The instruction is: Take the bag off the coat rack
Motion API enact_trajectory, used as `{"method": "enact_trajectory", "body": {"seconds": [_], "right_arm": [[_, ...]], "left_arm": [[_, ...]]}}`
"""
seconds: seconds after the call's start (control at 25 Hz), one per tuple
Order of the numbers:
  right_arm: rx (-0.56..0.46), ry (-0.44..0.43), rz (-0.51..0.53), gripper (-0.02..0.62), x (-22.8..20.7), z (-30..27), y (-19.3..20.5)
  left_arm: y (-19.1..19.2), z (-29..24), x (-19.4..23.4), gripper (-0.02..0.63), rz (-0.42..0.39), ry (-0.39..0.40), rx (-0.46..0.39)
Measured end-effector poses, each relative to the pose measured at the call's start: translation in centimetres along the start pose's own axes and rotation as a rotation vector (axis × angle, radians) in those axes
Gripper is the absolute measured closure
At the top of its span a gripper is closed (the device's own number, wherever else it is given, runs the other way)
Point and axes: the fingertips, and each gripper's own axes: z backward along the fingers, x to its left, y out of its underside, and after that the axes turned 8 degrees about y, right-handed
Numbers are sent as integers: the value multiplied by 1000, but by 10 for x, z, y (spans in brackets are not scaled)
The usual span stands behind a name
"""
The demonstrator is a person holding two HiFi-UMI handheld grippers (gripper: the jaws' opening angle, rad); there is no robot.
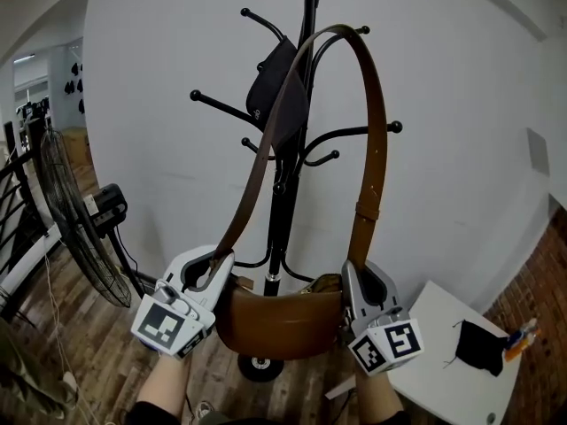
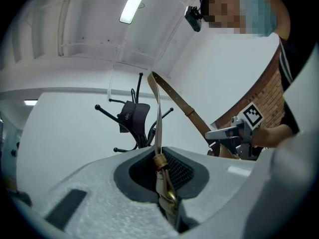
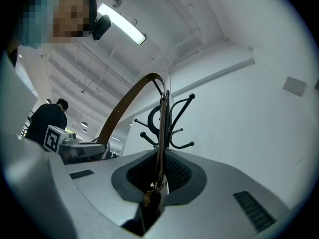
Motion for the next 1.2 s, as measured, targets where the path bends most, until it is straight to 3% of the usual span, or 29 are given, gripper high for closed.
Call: {"method": "enact_trajectory", "body": {"seconds": [0.28, 0.8, 1.2], "right_arm": [[54, 57, -15, 566, 18, 17, 27], [145, 271, -85, 566, 60, 61, 72], [223, 402, -89, 566, 98, 112, 96]], "left_arm": [[26, 22, 1, 575, 68, 22, 5], [68, 61, 4, 575, 221, 155, 33], [98, 95, -17, 577, 340, 258, 70]]}}
